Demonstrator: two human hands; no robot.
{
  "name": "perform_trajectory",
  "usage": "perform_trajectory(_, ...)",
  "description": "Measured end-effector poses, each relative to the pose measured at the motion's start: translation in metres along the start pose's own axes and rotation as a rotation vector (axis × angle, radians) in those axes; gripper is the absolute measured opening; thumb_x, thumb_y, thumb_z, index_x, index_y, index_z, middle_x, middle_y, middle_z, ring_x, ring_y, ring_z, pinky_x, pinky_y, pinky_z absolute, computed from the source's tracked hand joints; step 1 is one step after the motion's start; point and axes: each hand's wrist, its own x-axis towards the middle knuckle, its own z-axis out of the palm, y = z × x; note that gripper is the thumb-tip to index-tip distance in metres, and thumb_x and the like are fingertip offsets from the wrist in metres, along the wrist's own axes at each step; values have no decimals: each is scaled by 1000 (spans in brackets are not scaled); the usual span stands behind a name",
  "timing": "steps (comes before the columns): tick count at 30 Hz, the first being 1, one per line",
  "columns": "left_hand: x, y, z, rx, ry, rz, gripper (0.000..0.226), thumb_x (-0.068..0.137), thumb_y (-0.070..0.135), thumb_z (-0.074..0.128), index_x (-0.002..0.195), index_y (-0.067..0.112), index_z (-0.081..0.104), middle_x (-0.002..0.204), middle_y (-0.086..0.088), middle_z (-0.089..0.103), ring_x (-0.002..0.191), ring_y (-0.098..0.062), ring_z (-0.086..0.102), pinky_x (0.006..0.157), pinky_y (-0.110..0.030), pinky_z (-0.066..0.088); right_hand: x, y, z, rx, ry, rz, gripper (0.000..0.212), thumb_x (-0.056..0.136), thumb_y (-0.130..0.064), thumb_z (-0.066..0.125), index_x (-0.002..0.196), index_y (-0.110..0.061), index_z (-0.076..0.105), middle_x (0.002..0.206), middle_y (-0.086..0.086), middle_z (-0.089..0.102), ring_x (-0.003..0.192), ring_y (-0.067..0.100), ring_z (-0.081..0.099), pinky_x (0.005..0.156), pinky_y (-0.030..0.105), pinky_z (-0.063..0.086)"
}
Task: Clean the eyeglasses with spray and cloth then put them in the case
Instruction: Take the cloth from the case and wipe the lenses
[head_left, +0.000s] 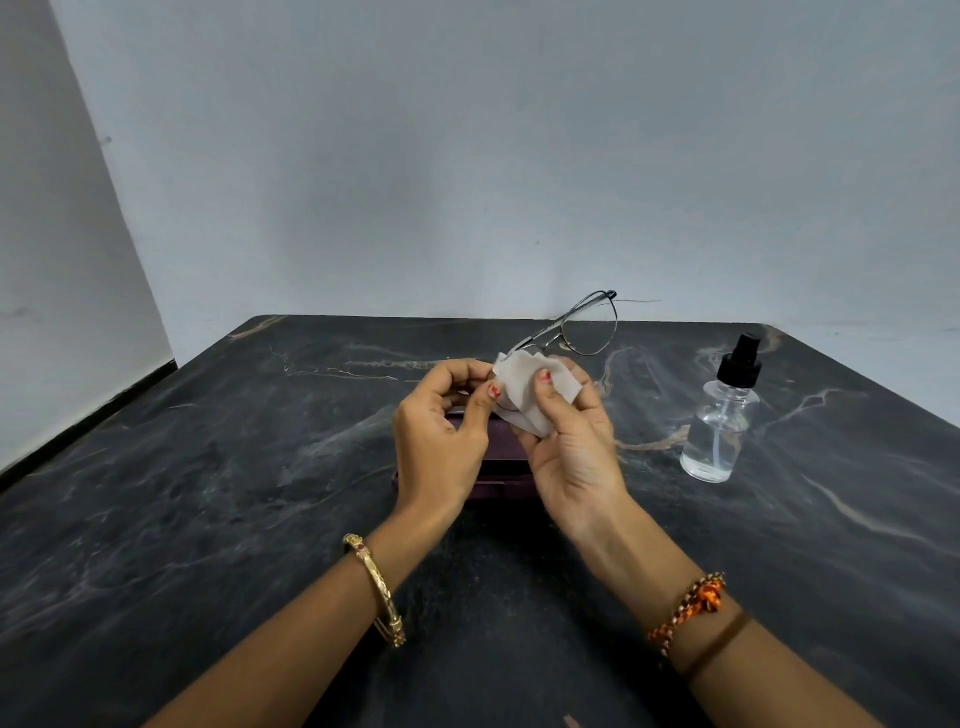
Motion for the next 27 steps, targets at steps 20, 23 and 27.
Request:
perform_trajectory(20,7,3,-4,47,-46,135,27,72,-4,65,71,23,60,76,9,58,75,3,56,74,-12,46,3,-11,-4,-144,-49,170,44,61,-18,63,99,3,62,79,6,73,70,13,70,66,19,57)
perform_trajectory(23,8,5,-5,55,-54,139,24,72,-4,64,72,19,61,77,10,58,76,3,55,75,-14,45,4,-14,-6,-215,-64,213,32,60,-23,63,87,-6,65,70,2,74,68,11,71,63,20,57)
perform_trajectory(27,8,8,-5,62,-43,137,32,74,-3,64,71,29,59,77,10,58,75,3,56,74,-16,48,5,-20,-5,-274,-46,215,24,59,-21,64,80,-9,65,64,0,73,63,8,70,57,18,56)
